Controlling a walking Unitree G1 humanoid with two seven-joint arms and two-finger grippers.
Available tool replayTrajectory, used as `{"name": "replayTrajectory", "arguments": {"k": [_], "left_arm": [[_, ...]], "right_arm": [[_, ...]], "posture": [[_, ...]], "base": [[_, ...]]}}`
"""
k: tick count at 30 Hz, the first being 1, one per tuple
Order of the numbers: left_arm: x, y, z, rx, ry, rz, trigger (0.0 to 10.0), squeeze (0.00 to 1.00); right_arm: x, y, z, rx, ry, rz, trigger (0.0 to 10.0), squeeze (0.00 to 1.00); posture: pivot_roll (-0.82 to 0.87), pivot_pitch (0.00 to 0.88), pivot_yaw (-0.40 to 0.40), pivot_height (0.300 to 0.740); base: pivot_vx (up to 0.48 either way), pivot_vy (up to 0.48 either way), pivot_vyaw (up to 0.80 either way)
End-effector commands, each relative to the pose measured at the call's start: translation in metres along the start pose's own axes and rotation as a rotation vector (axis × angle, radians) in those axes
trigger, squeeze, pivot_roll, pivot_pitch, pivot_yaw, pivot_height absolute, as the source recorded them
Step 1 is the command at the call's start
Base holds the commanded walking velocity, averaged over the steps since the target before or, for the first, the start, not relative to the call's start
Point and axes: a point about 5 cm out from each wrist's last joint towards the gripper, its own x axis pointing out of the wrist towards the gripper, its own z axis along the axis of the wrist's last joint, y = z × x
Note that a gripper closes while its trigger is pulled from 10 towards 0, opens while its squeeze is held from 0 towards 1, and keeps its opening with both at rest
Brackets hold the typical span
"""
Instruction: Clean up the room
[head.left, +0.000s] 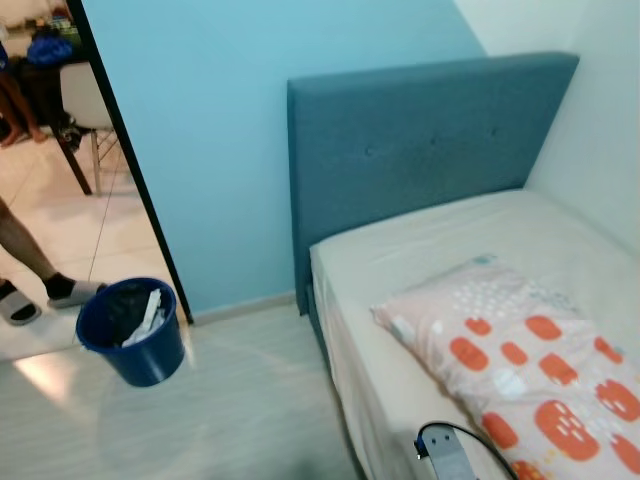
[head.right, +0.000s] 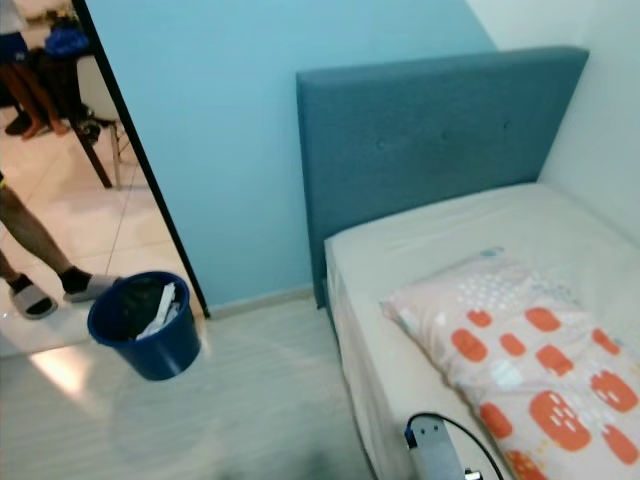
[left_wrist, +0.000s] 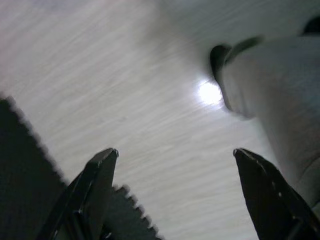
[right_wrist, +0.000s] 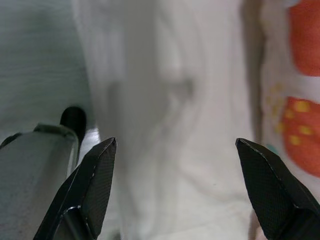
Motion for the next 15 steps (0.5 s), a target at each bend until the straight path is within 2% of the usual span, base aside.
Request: {"name": "replayTrajectory", "arguments": {"k": [1,2,5,6,10,12,14,15], "left_arm": [[0.000,-0.005,-0.001,0.001,0.003,-0.008,10.0,0.00],[0.001,-0.013,0.001,0.008,0.000,-0.016,10.0,0.00],[0.002,-0.021,0.003,0.015,-0.004,-0.024,10.0,0.00],[0.002,-0.031,0.005,0.023,-0.005,-0.034,10.0,0.00],[0.003,-0.040,0.007,0.028,-0.008,-0.044,10.0,0.00],[0.003,-0.049,0.009,0.034,-0.010,-0.053,10.0,0.00],[0.003,-0.049,0.009,0.034,-0.010,-0.053,10.0,0.00],[0.003,-0.055,0.011,0.039,-0.012,-0.059,10.0,0.00]], "right_arm": [[0.000,0.003,0.004,0.042,-0.015,0.006,10.0,0.00],[0.000,0.001,0.012,0.059,-0.040,0.006,10.0,0.00],[0.001,-0.002,0.019,0.083,-0.067,0.006,10.0,0.00],[0.001,-0.013,0.029,0.126,-0.108,-0.006,10.0,0.00],[0.001,-0.025,0.040,0.175,-0.145,-0.025,10.0,0.00],[0.000,-0.034,0.054,0.248,-0.189,-0.039,10.0,0.00],[0.000,-0.034,0.054,0.248,-0.189,-0.039,10.0,0.00],[-0.001,-0.039,0.068,0.295,-0.229,-0.044,10.0,0.00]], "posture": [[-0.07,0.049,-0.036,0.735],[-0.07,0.049,-0.035,0.735],[-0.07,0.048,-0.034,0.735],[-0.07,0.047,-0.033,0.735],[-0.07,0.045,-0.032,0.735],[-0.07,0.043,-0.033,0.735],[-0.07,0.043,-0.033,0.735],[-0.07,0.042,-0.032,0.735]], "base": [[0.000,0.000,0.00],[0.000,0.000,0.00],[0.000,0.000,0.00],[0.000,0.000,0.00],[0.000,0.000,0.00],[0.000,0.000,0.00],[0.000,0.000,0.00],[0.000,0.000,0.00]]}}
